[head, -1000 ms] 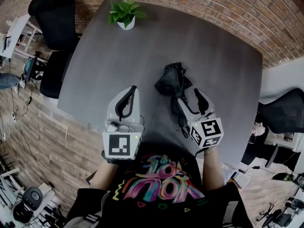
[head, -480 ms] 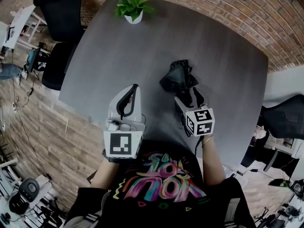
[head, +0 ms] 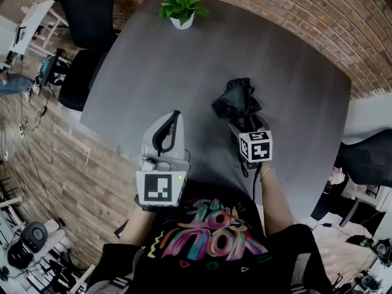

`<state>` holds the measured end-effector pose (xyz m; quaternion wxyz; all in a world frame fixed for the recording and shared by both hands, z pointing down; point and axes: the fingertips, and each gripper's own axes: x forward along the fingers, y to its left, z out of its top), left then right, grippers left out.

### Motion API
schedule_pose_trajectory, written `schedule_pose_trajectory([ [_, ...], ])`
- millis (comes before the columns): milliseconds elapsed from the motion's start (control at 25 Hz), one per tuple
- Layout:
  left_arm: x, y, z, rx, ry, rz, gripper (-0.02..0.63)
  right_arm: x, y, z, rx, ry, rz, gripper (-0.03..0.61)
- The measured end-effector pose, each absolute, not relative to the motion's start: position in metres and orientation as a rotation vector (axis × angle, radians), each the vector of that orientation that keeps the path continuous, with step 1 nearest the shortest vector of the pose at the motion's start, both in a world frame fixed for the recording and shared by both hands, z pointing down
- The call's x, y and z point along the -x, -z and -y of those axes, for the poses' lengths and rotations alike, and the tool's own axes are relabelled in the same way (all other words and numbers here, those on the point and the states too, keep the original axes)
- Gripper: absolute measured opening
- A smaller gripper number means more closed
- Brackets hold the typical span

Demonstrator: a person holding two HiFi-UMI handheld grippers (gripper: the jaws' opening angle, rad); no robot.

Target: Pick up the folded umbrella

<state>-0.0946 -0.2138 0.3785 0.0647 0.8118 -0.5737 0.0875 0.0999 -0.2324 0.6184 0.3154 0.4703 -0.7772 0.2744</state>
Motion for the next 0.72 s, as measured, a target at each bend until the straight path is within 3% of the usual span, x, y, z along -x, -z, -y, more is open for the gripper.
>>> schedule_pose_trajectory([
  [240, 0.096, -0.377, 0.212, -2.448, -0.254, 1.742, 0.0, -0.094, -0.626, 0.246, -1.202, -0.755, 2.006, 0.36],
  [720, 0.096, -0.379, 0.211, -2.449, -0.255, 1.739, 0.001, -0.091, -0.638, 0.252, -1.21, -0.813, 1.931, 0.292],
])
